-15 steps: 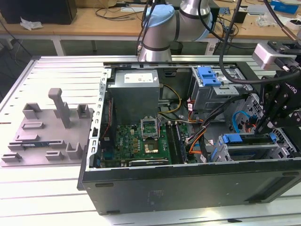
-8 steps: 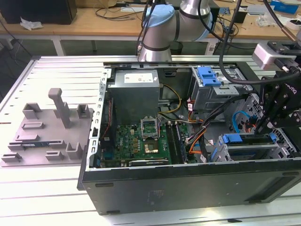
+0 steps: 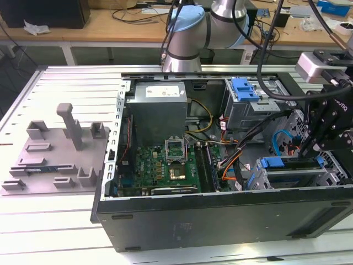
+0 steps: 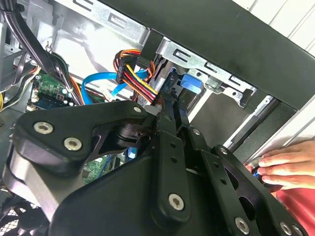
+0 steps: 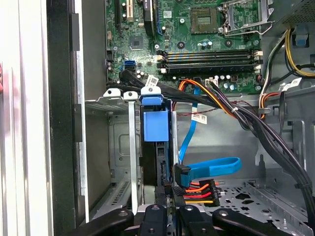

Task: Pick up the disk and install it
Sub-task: 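Insert the first disk wire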

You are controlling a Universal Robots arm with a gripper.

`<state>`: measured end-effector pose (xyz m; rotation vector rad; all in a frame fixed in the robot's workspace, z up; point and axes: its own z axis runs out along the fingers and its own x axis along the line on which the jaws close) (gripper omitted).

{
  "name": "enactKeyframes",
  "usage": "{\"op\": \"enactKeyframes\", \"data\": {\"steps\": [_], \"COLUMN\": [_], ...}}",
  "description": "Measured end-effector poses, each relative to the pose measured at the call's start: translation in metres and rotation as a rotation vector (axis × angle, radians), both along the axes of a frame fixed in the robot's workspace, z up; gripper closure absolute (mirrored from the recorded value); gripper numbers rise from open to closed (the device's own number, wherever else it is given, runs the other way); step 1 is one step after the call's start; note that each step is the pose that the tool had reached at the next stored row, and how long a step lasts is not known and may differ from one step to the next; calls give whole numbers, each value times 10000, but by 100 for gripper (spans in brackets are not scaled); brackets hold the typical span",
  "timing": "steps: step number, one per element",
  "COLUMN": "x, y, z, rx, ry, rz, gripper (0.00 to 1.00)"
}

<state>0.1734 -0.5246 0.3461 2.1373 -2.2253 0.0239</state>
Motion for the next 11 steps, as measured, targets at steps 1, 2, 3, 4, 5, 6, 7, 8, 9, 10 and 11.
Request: {"op": "enactKeyframes", "data": {"steps": [1,2,3,4,5,6,7,8,9,10,11], "x": [-5,-6,-6,-6,-6,-6,-6,-6,-6,-6,-6], "y": [0,0,0,0,0,0,-1,-1,-1,-1,-1], "z": [-5,-7,-8,-11,-13,-15,-16,-18,-19,-21,-22], "rx": [0,0,-2,0,-1,-2,-2,-1,-1,-1,-1], "ry": [-1,-1,-1,-1,-1,-1,-1,-1,-1,-2,-1], "rz": [0,0,0,0,0,0,0,0,0,-1,0], "gripper": [83,83,83,83,83,83,83,83,83,83,83]}}
